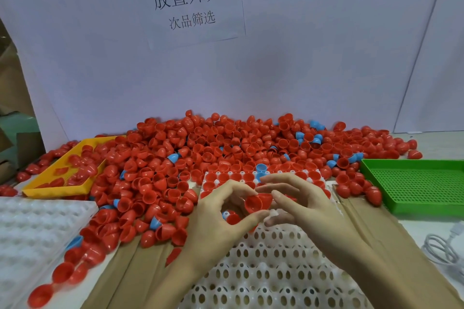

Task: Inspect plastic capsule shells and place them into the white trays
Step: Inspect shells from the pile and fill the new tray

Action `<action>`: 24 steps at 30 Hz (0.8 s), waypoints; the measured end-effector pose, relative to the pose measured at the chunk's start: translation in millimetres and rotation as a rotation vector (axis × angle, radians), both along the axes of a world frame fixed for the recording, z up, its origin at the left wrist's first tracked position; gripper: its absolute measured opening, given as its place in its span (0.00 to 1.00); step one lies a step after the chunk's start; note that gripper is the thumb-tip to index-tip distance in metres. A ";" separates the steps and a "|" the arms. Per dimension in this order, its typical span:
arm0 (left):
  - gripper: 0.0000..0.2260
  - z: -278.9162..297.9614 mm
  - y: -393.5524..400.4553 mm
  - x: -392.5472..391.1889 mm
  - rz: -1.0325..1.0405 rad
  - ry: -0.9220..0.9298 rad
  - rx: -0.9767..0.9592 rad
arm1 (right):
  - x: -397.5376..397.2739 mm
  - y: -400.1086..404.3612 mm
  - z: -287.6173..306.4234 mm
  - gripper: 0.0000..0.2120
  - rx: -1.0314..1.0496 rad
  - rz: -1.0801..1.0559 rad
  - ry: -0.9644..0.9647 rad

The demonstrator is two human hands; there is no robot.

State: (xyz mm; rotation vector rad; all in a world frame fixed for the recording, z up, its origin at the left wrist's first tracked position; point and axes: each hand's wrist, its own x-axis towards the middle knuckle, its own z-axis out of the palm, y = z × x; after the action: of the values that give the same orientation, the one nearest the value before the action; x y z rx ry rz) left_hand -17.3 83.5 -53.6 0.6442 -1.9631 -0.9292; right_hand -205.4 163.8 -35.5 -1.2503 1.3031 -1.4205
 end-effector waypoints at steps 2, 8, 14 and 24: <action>0.15 -1.7 0.4 -1.1 0.007 0.002 0.010 | -0.3 1.2 1.1 0.11 -0.015 0.030 0.037; 0.11 -2.1 -4.7 -1.2 0.077 0.121 0.085 | -4.0 -0.6 -2.0 0.12 -0.005 0.037 0.106; 0.11 -4.6 -2.7 -3.1 0.068 0.041 0.009 | 0.2 -3.5 -10.0 0.24 -0.065 0.049 0.198; 0.05 -2.2 -8.9 2.1 -0.024 -0.058 0.137 | -6.2 -4.3 -12.1 0.36 -0.123 0.063 0.473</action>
State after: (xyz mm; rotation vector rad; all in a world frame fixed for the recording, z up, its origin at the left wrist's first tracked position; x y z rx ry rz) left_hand -15.2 74.6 -55.8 0.7339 -1.9744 -1.0775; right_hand -211.6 159.5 -47.7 -1.7693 1.4810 -1.2150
